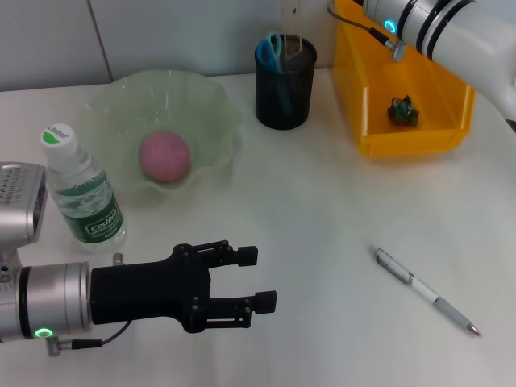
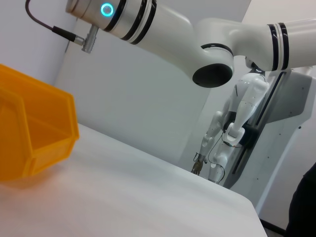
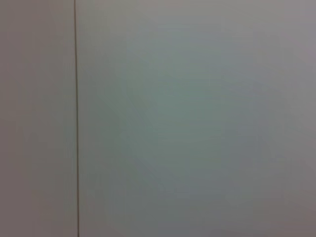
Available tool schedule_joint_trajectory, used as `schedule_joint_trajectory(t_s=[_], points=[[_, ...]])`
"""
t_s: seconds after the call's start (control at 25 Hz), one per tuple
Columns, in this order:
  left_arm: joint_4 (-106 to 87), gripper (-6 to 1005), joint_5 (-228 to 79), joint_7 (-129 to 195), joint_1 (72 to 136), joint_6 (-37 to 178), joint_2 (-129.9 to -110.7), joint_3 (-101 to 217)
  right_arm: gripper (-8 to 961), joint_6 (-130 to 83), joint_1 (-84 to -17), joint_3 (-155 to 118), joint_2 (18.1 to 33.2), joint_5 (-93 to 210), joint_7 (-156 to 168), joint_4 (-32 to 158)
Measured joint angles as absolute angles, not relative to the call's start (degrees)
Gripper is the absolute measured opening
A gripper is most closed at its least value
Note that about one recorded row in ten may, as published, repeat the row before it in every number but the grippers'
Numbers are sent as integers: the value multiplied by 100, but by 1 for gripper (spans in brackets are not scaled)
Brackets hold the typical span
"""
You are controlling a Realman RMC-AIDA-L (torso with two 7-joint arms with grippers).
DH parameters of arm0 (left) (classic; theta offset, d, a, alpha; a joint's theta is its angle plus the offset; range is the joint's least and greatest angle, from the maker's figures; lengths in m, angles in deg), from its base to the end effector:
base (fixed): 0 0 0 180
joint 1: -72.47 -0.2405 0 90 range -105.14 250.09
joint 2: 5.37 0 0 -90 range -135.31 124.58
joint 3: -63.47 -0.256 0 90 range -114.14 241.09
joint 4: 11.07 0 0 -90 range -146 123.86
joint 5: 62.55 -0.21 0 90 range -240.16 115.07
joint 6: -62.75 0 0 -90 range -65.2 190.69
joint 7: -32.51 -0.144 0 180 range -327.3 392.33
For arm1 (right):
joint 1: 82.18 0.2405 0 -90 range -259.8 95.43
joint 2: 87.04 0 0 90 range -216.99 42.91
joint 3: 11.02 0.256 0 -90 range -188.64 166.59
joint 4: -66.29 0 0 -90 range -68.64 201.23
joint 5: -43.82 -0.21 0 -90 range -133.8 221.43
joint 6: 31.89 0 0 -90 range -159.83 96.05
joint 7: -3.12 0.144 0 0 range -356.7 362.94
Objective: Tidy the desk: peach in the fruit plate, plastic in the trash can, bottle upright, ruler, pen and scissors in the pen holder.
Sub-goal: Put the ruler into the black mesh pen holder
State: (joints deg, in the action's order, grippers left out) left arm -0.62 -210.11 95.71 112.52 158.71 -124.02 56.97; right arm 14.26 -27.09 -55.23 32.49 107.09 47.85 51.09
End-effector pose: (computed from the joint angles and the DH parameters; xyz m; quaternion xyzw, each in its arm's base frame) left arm -0.2389 0.2882 -0.0651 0.9298 0.2049 0.3048 0.0223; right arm 0.1508 0.4861 -0.0045 -0.8093 0.1733 0.3411 0.4458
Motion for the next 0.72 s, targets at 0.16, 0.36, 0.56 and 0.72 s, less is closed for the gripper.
schedule_joint_trajectory(t_s=[0.16,0.36,0.56,0.72], points=[[-62,807,-21011,9571,11254,15873,-12402,5697,449,1425,-2708,-5493,3254,10709,4741,5143],[-62,807,-21011,9571,11255,15873,-12402,5692,454,1424,-2707,-5481,3258,10709,4737,5153],[-62,807,-21012,9571,11255,15873,-12402,5688,459,1403,-2697,-5515,3258,10710,4735,5154],[-61,807,-21012,9571,11255,15892,-12402,5687,462,1372,-2663,-5524,3258,10710,4727,5191]])
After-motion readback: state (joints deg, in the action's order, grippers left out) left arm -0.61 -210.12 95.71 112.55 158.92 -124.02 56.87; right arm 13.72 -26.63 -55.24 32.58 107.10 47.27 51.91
